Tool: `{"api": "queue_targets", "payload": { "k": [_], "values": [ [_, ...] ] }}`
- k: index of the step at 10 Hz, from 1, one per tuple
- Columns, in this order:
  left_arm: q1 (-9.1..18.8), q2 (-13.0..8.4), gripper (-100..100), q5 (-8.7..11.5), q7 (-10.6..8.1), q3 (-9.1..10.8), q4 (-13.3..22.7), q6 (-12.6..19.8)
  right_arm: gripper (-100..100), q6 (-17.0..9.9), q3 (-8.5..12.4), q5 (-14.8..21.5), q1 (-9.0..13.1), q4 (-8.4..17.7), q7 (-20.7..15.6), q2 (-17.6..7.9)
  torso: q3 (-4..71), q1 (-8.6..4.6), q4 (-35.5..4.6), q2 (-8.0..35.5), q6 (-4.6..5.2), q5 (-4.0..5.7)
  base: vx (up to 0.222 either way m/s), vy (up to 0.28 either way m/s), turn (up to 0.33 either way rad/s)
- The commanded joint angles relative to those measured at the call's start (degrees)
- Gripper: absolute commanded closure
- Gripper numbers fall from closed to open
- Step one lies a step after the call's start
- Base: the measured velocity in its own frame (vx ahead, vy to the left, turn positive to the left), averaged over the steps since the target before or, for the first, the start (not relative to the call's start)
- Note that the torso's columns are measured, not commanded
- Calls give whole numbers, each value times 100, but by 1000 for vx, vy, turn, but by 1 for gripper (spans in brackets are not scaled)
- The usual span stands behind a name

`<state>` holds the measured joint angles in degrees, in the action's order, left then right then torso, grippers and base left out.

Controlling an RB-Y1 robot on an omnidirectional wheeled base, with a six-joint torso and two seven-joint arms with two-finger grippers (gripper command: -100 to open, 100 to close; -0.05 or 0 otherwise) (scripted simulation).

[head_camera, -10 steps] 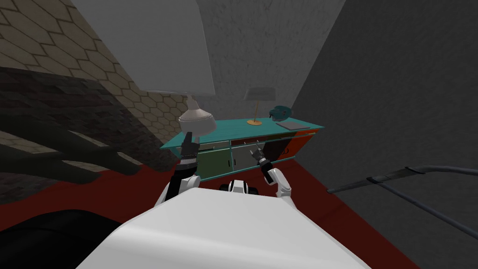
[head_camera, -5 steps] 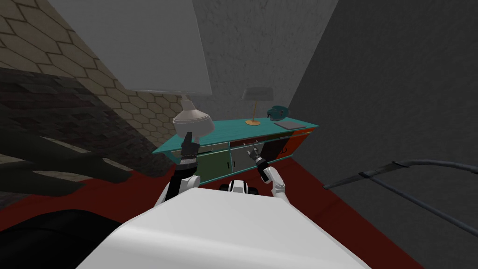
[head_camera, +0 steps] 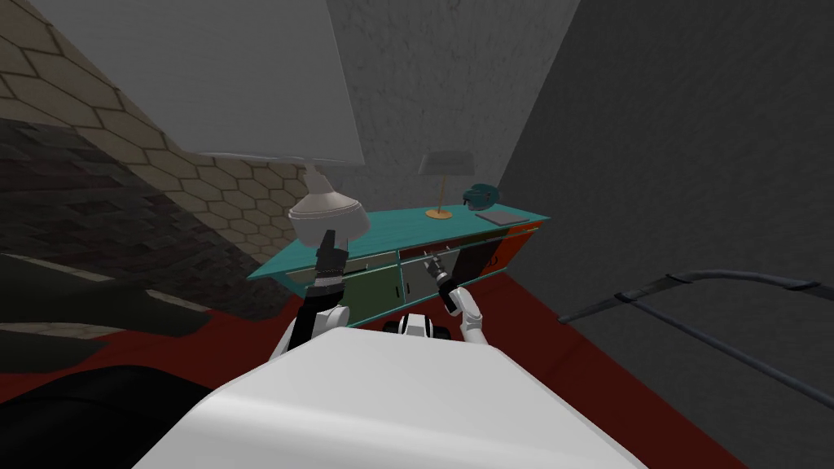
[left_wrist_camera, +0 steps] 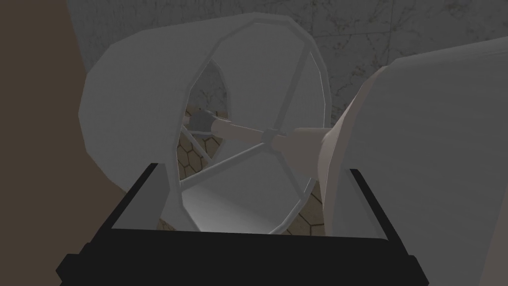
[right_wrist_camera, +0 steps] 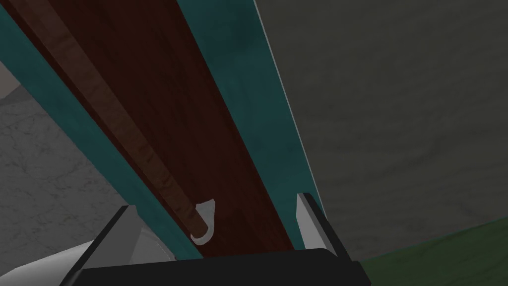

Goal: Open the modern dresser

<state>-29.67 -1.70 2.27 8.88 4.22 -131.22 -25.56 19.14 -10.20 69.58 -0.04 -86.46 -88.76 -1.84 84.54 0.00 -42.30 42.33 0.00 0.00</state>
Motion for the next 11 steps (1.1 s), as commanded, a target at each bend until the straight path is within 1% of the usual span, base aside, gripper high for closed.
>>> {"api": "queue_targets", "payload": {
  "k": [1, 2, 3, 4, 5, 8, 9, 10, 11],
  "values": [
    [0, 0, 0, 0, 0, 0, 0, 0, -100, -158, -36, 47, 156, 41, 121, -57, -3, -10, -1, 5, 1, 3, 53, 35, 80],
    [0, 0, 0, 0, 0, 0, 0, 0, -100, -72, -25, 30, 89, 15, 60, -46, 5, -1, 1, -11, -1, 1, 35, 20, 21],
    [0, 0, 0, 0, 0, 0, 0, 0, 100, -99, -30, 34, 101, 15, 88, -52, 4, -4, 3, -5, 2, 1, 5, 3, -4],
    [0, 0, 0, 0, 0, 0, 0, 0, 100, -132, -58, 48, 129, -3, 151, -94, -2, -7, 0, 3, 1, 2, -86, -31, -36],
    [2, -1, 0, 0, 0, 0, 1, 0, 100, -144, -68, 54, 138, -8, 173, -109, -8, -5, 40, 7, -14, 10, -171, -46, -14],
    [3, -1, 0, 0, 0, 1, 1, 1, 100, -215, -126, 84, 195, -43, 304, -195, 12, 8, 38, -23, -20, 8, -192, -82, -4],
    [3, -1, 0, 0, 0, 0, 1, 1, 100, -209, -93, 79, 207, -67, 257, -179, 18, 11, 31, -31, -16, 5, -93, -38, -3],
    [1, -1, 0, 0, 0, 0, 0, 0, -100, -359, -155, 110, 374, 12, 458, -305, 32, 22, 20, -54, -9, -1, -50, -16, 53],
    [1, 0, 0, 0, 0, 0, 0, 0, -100, -500, -212, 135, 547, 85, 648, -422, 30, 21, 15, -47, -7, -4, -73, 0, 116]
  ]
}}
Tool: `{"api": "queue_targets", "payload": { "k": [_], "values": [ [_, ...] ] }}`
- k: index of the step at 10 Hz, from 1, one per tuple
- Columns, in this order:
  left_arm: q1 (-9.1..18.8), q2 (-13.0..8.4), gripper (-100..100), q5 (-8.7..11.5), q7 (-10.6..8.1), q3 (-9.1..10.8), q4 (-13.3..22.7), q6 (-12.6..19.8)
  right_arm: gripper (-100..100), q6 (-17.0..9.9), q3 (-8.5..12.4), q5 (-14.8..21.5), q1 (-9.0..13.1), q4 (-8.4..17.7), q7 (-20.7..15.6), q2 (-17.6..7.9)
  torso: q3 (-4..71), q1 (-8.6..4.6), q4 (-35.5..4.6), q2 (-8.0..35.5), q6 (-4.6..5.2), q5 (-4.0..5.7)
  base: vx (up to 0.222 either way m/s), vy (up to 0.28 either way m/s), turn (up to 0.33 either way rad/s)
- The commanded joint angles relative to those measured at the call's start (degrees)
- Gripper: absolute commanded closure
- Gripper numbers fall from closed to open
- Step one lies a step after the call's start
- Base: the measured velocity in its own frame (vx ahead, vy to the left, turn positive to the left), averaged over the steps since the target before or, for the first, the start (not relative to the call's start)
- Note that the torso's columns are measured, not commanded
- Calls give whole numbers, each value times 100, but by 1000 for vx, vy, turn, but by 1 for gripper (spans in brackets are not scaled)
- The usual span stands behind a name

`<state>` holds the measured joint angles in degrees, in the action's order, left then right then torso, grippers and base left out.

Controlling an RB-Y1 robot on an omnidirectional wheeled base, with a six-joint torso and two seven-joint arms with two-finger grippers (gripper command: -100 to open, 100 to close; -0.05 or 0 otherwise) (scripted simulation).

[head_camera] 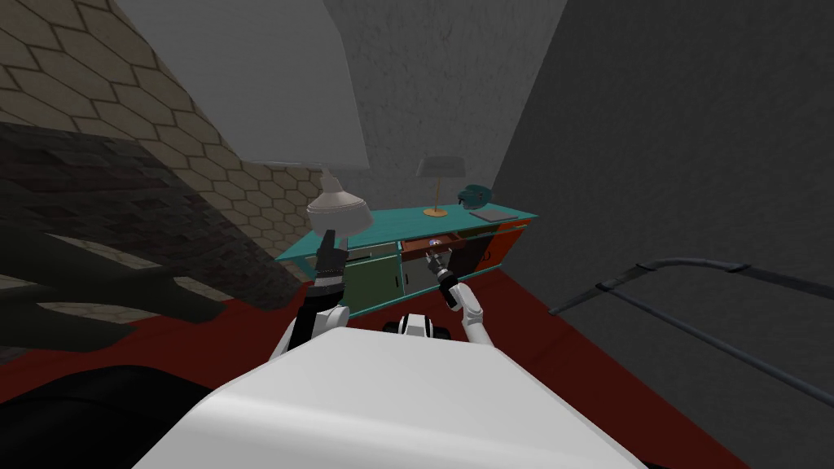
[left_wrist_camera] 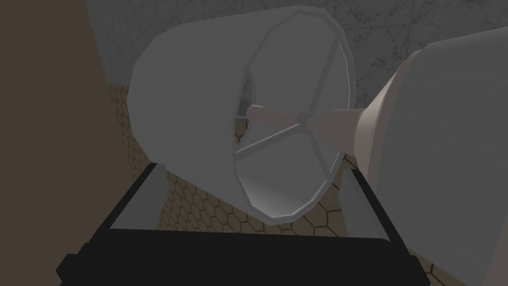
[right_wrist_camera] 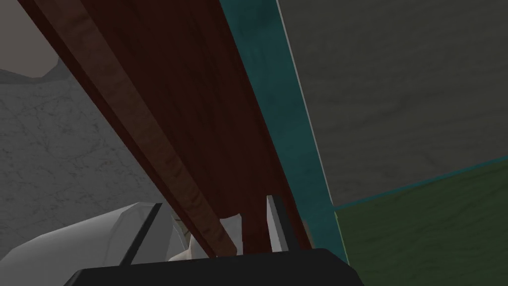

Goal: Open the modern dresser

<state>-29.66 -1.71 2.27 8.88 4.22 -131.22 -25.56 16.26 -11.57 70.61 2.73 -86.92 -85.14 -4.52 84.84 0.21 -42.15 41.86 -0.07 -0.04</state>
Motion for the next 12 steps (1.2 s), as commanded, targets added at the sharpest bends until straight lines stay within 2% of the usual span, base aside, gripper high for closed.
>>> {"api": "queue_targets", "payload": {
  "k": [1, 2, 5, 6, 8, 9, 10, 12],
  "values": [
    [0, 0, 0, 0, 0, 0, 0, 0, -100, -353, -134, 58, 422, 205, 436, -270, -18, -6, -9, 28, 4, 0, -83, -13, 85],
    [1, 0, 0, 0, 0, 0, 0, 0, -100, -353, -134, 58, 442, 205, 476, -270, -28, -20, -11, 42, 3, 4, -61, -17, 30],
    [0, 0, 0, 0, 0, 0, 0, 0, -100, -777, -307, 133, 925, 424, 1047, -619, -38, -27, -40, 63, 12, 3, -75, -15, 80],
    [0, 0, 0, 0, 0, 0, 0, 0, -100, -777, -307, 133, 959, 424, 1047, -619, -49, -27, -48, 80, 14, 2, -62, -7, 46],
    [0, 0, 0, 0, 0, 0, 0, 0, -100, -1059, -422, 184, 1280, 570, 1427, -852, -51, -27, -68, 86, 17, 1, -63, -4, 75],
    [0, 0, 0, 0, 0, 0, 0, 0, -100, -1059, -422, 184, 1304, 570, 1427, -852, -63, -26, -80, 105, 16, -1, -52, -6, 48],
    [0, 0, 0, 0, 0, 0, 0, 0, -100, -1200, -480, 209, 1477, 643, 1618, -968, -66, -32, -83, 107, 25, 4, -51, -9, 54],
    [-1, 0, 0, 0, 0, 0, 0, 0, -100, -1200, -480, 209, 1477, 643, 1618, -968, -72, -30, -98, 119, 23, -2, -28, -3, 18]
  ]
}}
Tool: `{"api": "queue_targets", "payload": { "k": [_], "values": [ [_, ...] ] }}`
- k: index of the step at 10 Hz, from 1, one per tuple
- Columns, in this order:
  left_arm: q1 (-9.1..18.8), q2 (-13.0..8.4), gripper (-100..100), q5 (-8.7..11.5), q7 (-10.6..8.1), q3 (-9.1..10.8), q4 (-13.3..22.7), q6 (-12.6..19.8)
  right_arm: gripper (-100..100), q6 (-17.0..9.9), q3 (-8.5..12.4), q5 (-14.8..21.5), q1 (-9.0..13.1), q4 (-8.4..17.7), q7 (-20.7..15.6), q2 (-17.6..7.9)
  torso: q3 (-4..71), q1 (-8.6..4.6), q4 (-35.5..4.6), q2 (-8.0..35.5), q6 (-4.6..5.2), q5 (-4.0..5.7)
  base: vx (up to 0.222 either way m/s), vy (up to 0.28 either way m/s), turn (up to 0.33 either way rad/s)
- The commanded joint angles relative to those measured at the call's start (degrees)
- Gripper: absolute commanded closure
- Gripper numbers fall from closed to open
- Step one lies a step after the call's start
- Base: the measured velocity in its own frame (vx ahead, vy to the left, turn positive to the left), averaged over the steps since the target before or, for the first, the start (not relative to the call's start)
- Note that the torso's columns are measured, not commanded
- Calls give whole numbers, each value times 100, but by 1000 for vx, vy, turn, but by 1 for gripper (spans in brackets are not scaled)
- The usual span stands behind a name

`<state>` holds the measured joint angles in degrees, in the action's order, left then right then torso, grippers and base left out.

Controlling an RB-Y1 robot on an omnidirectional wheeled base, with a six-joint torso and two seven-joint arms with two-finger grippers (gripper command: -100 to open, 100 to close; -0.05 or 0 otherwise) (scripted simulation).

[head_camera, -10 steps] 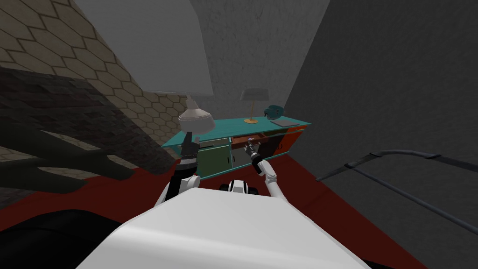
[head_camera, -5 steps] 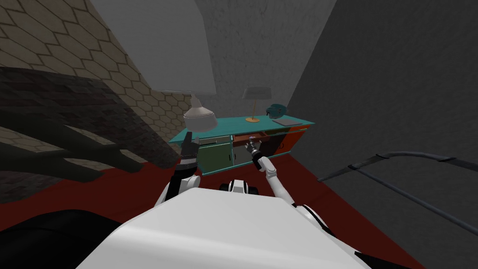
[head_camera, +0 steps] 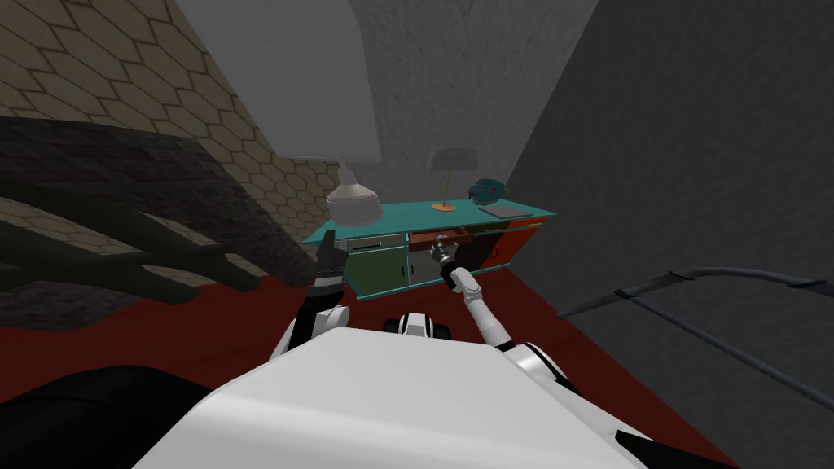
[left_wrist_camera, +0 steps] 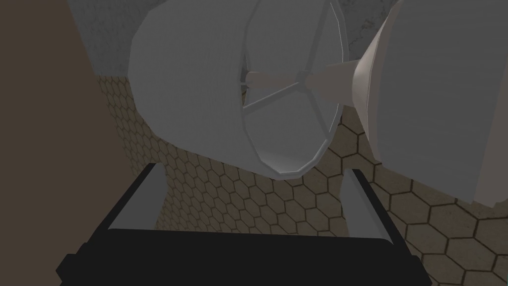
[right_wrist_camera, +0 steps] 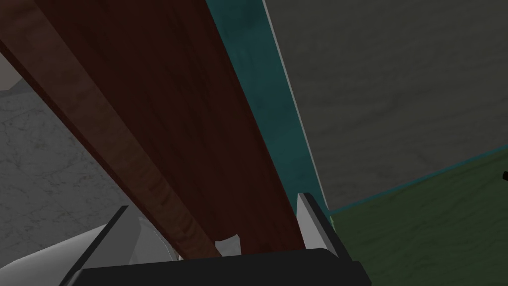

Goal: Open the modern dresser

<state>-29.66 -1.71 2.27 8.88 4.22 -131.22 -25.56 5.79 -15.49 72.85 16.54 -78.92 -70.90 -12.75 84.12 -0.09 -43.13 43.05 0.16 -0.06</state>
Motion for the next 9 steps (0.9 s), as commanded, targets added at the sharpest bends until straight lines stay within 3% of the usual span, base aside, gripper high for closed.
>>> {"api": "queue_targets", "payload": {
  "k": [1, 3, 4, 9],
  "values": [
    [0, 0, 0, 0, 0, 0, 0, 0, -100, -295, -145, 12, 268, -83, 359, -262, -1, -1, -4, 2, 6, 0, -39, 2, 57],
    [0, 0, 0, 0, 0, 0, 0, 0, -100, -239, -146, 51, 165, 42, 337, -183, -19, -7, -20, 27, 11, 3, -17, -3, 29],
    [0, 0, 0, 0, 0, 0, 0, 0, 0, -194, -122, 59, 139, 81, 300, -162, -10, -3, 5, 11, 1, 4, 0, 0, 0],
    [0, 0, 0, 0, 0, 0, 0, 0, 0, -183, -164, 60, 54, 166, 306, -170, 35, 14, 67, -60, -15, 3, 0, 0, 0]
  ]
}}
